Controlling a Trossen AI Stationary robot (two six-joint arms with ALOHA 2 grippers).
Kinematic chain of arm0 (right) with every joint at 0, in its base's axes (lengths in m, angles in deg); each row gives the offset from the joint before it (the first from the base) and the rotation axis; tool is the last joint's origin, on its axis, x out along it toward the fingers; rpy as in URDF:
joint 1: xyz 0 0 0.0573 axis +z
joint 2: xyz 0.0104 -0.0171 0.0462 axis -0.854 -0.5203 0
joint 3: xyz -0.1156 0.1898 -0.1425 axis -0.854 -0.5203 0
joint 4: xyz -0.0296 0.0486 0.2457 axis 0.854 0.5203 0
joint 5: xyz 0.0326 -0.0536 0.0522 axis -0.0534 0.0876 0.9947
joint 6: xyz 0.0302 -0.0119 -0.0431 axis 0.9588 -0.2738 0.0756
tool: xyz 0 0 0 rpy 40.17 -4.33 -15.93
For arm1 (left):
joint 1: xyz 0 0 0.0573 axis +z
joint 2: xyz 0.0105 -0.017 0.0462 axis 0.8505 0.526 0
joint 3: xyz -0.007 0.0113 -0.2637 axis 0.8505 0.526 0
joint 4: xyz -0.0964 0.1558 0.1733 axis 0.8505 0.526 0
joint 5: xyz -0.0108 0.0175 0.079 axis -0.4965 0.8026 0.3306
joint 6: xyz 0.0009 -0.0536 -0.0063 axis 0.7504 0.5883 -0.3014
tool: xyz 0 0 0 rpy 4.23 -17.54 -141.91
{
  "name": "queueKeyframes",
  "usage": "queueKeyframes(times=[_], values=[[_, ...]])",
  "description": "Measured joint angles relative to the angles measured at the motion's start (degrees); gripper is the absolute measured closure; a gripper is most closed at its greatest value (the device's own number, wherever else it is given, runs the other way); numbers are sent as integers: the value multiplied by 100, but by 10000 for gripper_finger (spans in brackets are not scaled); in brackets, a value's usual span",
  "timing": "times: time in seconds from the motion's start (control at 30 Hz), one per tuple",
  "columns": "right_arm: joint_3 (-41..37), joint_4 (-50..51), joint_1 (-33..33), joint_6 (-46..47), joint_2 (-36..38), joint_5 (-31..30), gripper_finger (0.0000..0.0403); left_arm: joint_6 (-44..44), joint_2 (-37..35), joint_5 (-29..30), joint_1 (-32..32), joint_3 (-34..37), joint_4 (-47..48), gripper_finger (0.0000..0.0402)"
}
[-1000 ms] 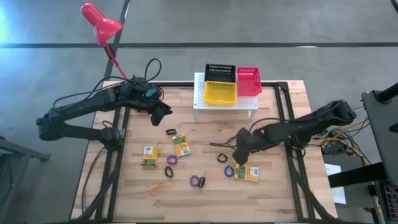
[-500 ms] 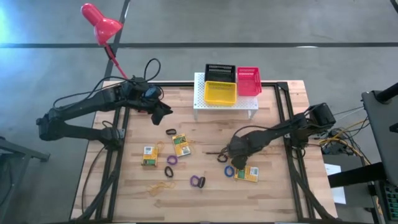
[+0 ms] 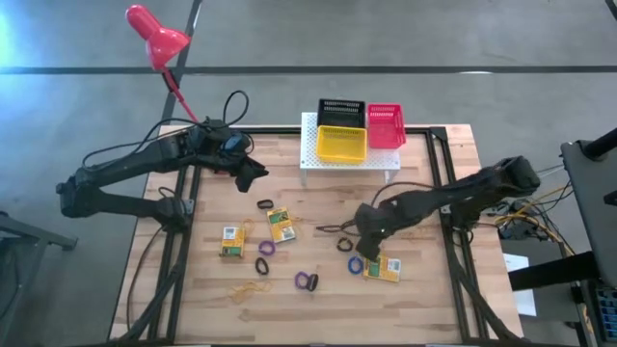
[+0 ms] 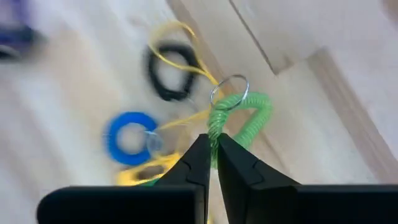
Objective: Pick & Place Office Desk Supplies
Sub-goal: Put the green spring keychain in the red bin on the shelf
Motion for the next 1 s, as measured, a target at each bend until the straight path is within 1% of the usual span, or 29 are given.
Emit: queueKeyframes(times=[0.1,0.2,0.3,0.4,0.53,0.7,0.87,1.0], values=[[266,-45,-143,9,565,299,389,3,0,2,0,0,0,264],[597,-29,-390,0,944,628,389,3,0,2,0,0,0,264],[1102,-46,-718,-167,1195,697,390,3,0,2,0,0,0,264],[1708,-67,-1150,-669,1262,673,390,4,0,2,0,0,-2,264],[2513,14,-1864,-1322,1169,259,390,146,0,2,0,0,-4,264],[3316,779,-3093,-1858,911,-99,390,215,0,2,0,0,-7,264],[3634,1771,-4383,-2339,504,24,390,283,0,126,0,0,-12,264],[3601,2195,-5135,-2875,17,605,390,283,2,270,0,0,-13,264]])
